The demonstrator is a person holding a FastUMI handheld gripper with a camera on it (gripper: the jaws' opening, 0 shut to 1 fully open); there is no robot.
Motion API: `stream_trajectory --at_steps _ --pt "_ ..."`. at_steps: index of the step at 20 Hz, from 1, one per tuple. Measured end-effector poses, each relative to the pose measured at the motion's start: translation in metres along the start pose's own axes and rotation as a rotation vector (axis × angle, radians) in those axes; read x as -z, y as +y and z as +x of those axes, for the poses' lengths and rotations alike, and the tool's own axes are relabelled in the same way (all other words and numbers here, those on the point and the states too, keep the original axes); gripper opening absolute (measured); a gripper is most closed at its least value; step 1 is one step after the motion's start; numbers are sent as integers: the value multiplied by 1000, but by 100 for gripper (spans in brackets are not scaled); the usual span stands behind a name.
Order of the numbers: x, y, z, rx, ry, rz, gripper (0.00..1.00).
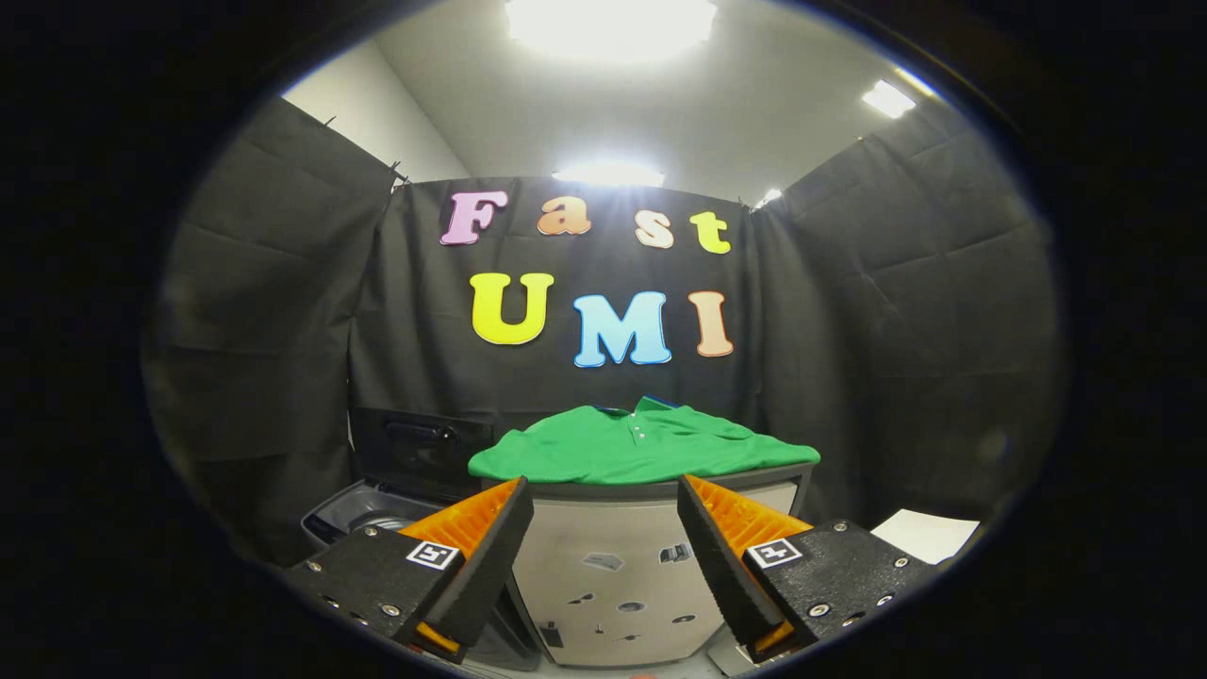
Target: Put the clothes into the washing machine and then close the washing machine lid.
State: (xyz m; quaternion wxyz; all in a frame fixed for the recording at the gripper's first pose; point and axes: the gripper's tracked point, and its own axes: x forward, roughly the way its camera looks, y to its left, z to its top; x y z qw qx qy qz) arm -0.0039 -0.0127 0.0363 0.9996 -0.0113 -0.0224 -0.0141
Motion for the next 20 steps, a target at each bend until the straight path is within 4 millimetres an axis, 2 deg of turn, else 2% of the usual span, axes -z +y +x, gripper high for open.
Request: stream_trajectory --at_steps 7,15,20 --pt "-29 -14 28 -10 -18 16 95" --pt "-48 -35 74 -10 5 51 95" --pt "-52 -48 103 -12 38 48 95"
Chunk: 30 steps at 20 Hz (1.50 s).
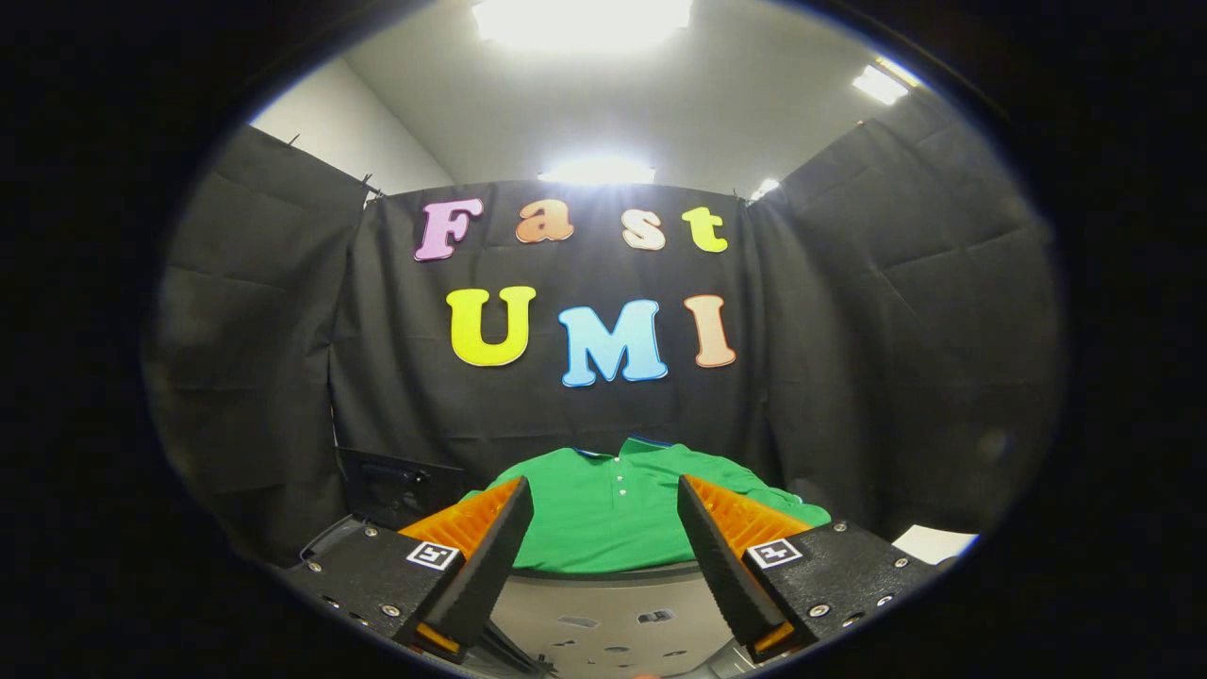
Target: Put the clothes into the washing machine and then close the washing machine lid.
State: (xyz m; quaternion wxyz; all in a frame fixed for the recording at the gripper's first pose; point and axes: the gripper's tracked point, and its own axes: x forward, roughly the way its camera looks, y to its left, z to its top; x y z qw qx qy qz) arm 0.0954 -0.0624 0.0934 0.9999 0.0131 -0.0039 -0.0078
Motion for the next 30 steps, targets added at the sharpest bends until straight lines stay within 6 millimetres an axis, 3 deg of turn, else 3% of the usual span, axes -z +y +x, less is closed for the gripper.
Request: stream_trajectory --at_steps 7,19,30 --pt "-8 -15 49 -3 55 -5 95" --pt "-8 -14 133 -73 145 -14 95" --pt "23 -27 199 -70 290 -4 95"
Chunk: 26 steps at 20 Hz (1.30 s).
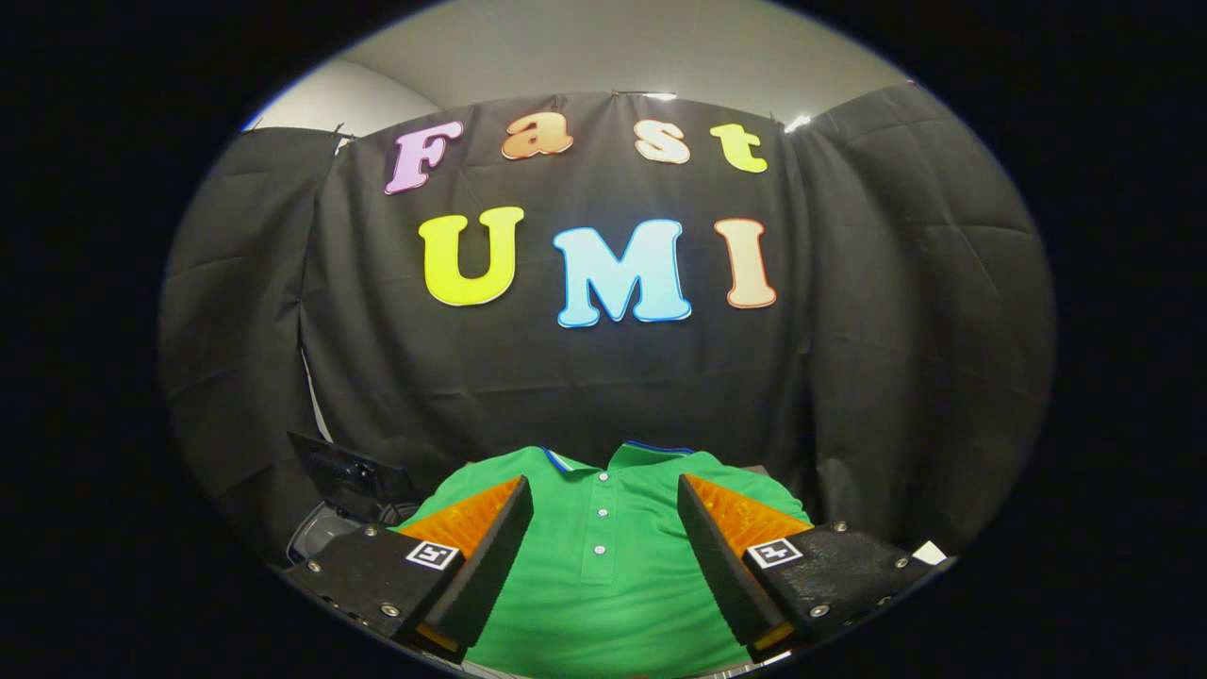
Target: Put the clothes into the washing machine and then close the washing machine lid.
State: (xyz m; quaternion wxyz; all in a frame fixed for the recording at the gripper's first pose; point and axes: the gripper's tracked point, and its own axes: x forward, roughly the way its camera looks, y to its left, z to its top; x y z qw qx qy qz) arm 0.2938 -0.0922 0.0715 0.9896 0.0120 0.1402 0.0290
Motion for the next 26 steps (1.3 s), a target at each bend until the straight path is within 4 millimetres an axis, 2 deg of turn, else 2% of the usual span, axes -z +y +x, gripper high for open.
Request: stream_trajectory --at_steps 15,17,24,26 --pt "41 2 72 -18 225 -5 95" --pt "51 1 81 -20 274 -1 95" --pt "86 15 91 -85 450 -45 95" --pt "86 13 91 -91 475 -48 95"
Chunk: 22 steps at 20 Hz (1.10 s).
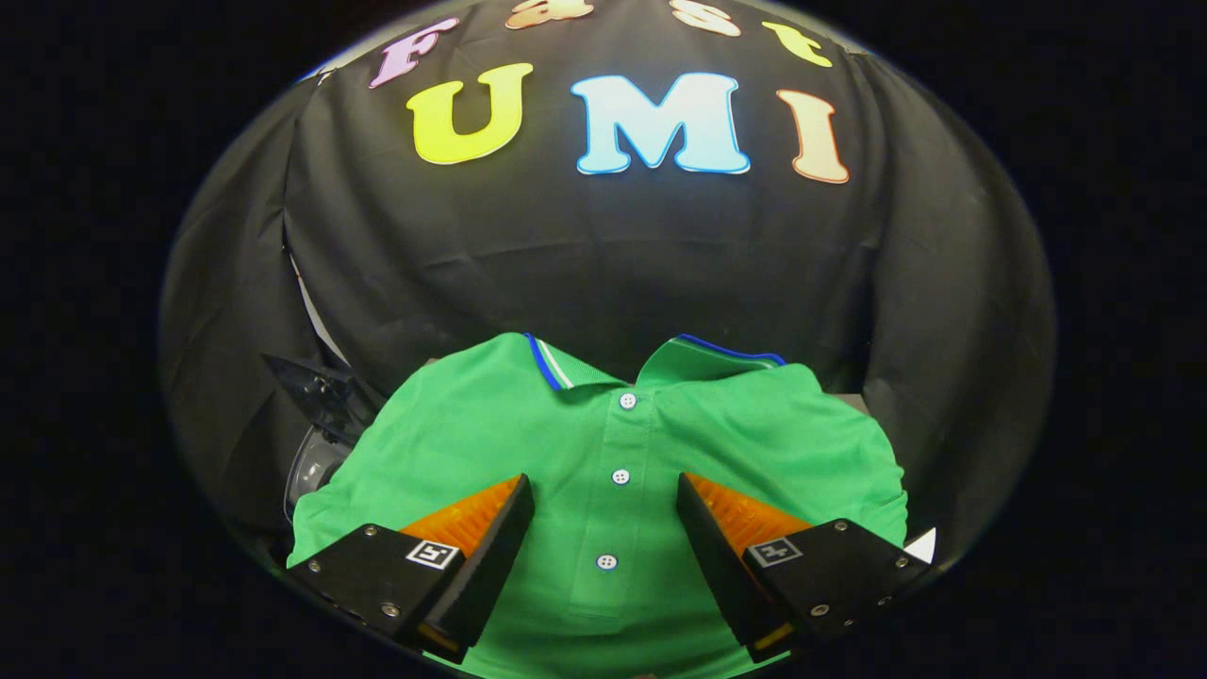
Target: Put the clothes into the washing machine and then close the washing machine lid.
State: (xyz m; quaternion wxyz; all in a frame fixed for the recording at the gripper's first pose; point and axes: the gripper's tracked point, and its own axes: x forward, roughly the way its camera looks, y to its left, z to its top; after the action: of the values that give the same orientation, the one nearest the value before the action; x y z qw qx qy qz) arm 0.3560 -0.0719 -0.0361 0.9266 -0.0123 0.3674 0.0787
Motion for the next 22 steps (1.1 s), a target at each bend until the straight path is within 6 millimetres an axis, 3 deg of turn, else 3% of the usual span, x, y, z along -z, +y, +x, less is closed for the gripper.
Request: stream_trajectory --at_steps 6,8,13,14,19,22 --pt "1 0 -5 -5 31 -28 90" --pt "-2 2 -6 -13 38 -21 76" --pt "0 3 -3 -43 61 39 24" --pt "0 4 -3 -58 63 46 18" --pt "-4 7 -6 -105 43 63 0" --pt "-10 10 -12 -117 8 79 0"
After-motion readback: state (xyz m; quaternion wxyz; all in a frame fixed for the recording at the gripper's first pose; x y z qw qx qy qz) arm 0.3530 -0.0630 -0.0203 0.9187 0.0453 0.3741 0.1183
